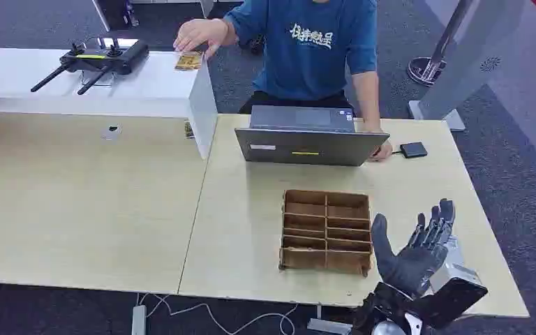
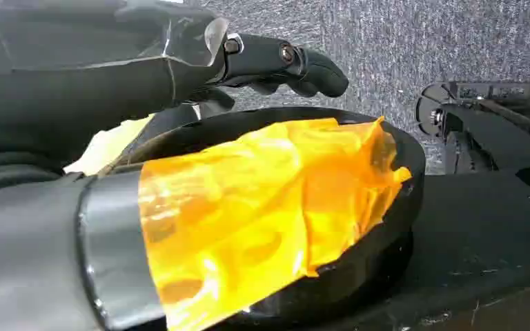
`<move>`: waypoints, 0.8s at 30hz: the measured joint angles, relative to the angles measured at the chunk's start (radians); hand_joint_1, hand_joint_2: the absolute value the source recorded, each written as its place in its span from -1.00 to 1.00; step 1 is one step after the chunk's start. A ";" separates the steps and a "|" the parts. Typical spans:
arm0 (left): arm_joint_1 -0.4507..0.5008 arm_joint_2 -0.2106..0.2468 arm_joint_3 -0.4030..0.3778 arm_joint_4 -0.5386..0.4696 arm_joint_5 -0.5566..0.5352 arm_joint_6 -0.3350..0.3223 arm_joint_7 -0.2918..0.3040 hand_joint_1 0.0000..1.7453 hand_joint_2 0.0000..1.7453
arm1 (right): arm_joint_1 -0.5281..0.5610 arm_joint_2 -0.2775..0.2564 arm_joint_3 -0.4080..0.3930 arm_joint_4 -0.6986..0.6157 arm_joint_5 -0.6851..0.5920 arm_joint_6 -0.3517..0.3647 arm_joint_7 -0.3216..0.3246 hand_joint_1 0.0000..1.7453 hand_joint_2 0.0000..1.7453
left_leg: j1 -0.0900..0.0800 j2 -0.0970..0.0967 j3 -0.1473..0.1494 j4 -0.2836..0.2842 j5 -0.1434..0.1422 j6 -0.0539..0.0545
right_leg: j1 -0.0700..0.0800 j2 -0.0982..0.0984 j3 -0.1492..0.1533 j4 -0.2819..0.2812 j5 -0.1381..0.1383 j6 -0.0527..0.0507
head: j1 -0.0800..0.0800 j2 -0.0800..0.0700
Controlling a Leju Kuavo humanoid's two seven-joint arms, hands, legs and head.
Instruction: Pass the card to the sensor for recognition and then transmit it.
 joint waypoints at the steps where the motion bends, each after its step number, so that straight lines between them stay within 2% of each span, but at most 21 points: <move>1: 0.000 0.000 0.000 0.000 0.000 0.000 0.000 -1.00 -1.00 | 0.000 0.000 0.000 0.000 0.000 0.000 0.000 -1.00 1.00 | 0.000 0.000 0.000 0.000 0.000 0.000 | 0.000 0.000 0.000 0.000 0.000 0.000 | 0.000 0.000; 24: 0.000 0.000 0.000 0.000 -0.009 0.000 0.000 -1.00 -1.00 | -0.002 0.000 0.000 0.000 0.007 0.001 0.000 -1.00 1.00 | 0.000 0.000 0.000 0.000 0.000 0.000 | 0.000 0.000 0.000 0.000 -0.001 0.000 | 0.000 0.000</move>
